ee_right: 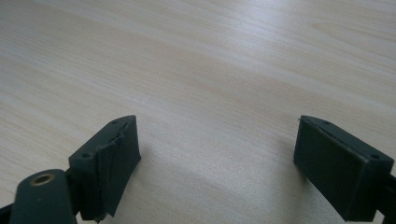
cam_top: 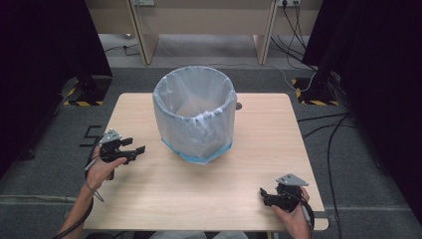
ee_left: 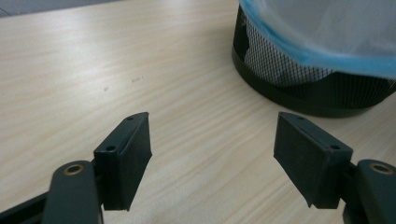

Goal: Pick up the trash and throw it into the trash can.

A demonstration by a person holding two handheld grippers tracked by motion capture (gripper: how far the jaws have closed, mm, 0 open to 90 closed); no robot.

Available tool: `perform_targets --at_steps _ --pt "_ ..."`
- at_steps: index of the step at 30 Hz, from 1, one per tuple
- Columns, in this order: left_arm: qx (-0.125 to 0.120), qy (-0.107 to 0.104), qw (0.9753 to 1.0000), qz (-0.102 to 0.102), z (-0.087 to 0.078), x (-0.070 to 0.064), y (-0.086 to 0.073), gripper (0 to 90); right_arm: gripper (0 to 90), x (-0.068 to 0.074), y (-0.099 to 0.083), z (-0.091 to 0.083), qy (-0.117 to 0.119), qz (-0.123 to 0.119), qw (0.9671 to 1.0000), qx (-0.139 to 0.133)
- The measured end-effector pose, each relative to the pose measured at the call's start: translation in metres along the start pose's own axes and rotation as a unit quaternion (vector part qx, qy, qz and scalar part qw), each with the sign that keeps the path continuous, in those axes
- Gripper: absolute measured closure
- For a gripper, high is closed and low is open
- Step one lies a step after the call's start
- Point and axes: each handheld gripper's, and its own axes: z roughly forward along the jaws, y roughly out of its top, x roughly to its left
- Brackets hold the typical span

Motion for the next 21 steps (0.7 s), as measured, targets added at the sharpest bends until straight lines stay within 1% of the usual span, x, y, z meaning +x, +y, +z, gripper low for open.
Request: perform_targets --at_steps 5,9,15,21 --pt "0.016 0.001 0.9999 0.002 0.006 -0.001 -0.013 26.7 14.5 0.000 0.000 0.000 0.000 0.000 1.0000 0.000" --pt "0.023 0.003 0.9997 -0.002 0.010 -0.001 -0.021 26.7 14.5 0.000 0.000 0.000 0.000 0.001 1.0000 0.000" --pt "0.039 0.007 0.9992 0.003 0.013 -0.001 -0.030 26.7 14.5 0.000 0.000 0.000 0.000 0.000 1.0000 0.000" --pt "0.051 0.009 0.9986 0.006 0.013 0.000 -0.035 26.5 14.4 0.000 0.000 0.000 0.000 0.001 1.0000 0.000"
